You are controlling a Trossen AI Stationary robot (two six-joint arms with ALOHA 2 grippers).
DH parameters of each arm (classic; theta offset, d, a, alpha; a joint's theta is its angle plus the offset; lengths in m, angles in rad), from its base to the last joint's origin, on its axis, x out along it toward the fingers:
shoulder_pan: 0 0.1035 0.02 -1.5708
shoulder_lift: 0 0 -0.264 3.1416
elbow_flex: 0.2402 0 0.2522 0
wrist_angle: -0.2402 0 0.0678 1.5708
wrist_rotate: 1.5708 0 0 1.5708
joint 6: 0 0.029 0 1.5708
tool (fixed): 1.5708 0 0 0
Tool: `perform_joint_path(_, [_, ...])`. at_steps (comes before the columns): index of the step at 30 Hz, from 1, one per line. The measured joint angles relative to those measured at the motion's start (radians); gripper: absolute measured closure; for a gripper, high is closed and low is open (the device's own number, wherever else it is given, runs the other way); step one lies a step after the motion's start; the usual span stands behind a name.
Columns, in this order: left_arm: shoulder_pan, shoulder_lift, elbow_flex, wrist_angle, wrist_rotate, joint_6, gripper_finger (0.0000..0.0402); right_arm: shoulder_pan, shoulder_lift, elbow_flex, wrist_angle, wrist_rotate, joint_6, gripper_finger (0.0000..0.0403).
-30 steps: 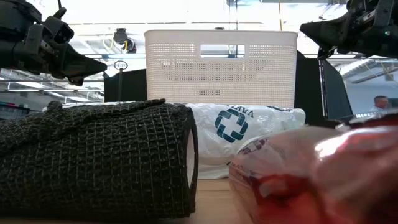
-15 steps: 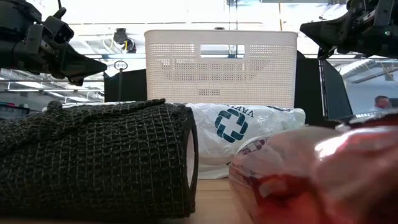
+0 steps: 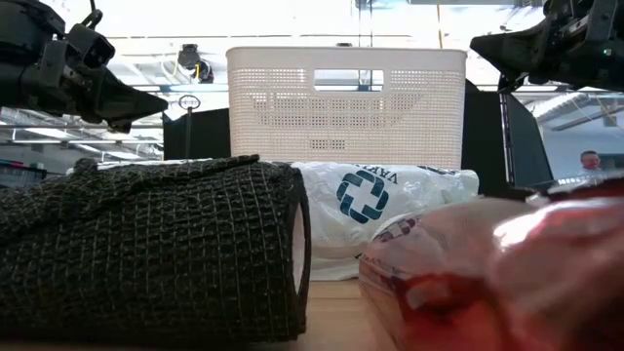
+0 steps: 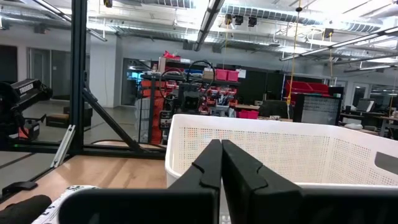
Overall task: Pick & place medical supplies in basket/bin
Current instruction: Put the white mailer bag into the white bin
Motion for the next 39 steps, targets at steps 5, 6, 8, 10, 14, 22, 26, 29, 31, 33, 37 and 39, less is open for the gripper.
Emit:
perform_joint_path(5, [0.0,0.0,0.0,0.011,0.0,0.02,0.0376,0.0,0.0,0.0,0.0,0.0,0.003,0.0403])
perform_joint_path(6, [0.0,0.0,0.0,0.028,0.0,0.02,0.0376,0.0,0.0,0.0,0.0,0.0,0.003,0.0403])
perform_joint_path(8, [0.0,0.0,0.0,0.06,0.0,0.018,0.0376,0.0,0.0,0.0,0.0,0.0,0.003,0.0403])
perform_joint_path(10, [0.0,0.0,0.0,0.081,0.0,0.009,0.0376,0.0,0.0,0.0,0.0,0.0,0.003,0.0403])
perform_joint_path(14, [0.0,0.0,0.0,0.106,0.0,-0.073,0.0376,0.0,0.0,0.0,0.0,0.0,0.003,0.0403])
perform_joint_path(22, [0.0,0.0,0.0,0.123,0.001,-0.199,0.0376,0.0,0.0,0.0,-0.008,0.0,0.003,0.0403])
perform_joint_path(26, [-0.026,0.021,0.032,0.061,0.084,-0.168,0.0376,0.0,0.0,0.0,-0.007,0.0,0.002,0.0403])
perform_joint_path(29, [-0.11,0.098,0.119,-0.034,0.032,-0.128,0.0376,0.0,0.0,0.0,-0.007,0.002,0.001,0.0403])
perform_joint_path(31, [-0.185,0.172,0.18,-0.086,-0.035,-0.073,0.0376,0.0,0.0,0.0,-0.007,0.002,0.001,0.0403])
perform_joint_path(33, [-0.263,0.251,0.271,-0.124,-0.085,-0.002,0.0376,0.0,0.0,0.0,-0.007,0.002,0.001,0.0403])
perform_joint_path(37, [-0.437,0.438,0.516,-0.283,-0.265,0.069,0.0376,0.0,0.0,0.0,-0.006,0.003,0.0,0.0403])
perform_joint_path(39, [-0.525,0.544,0.64,-0.398,-0.403,0.091,0.0376,0.0,0.0,0.0,-0.002,0.003,0.0,0.0403])
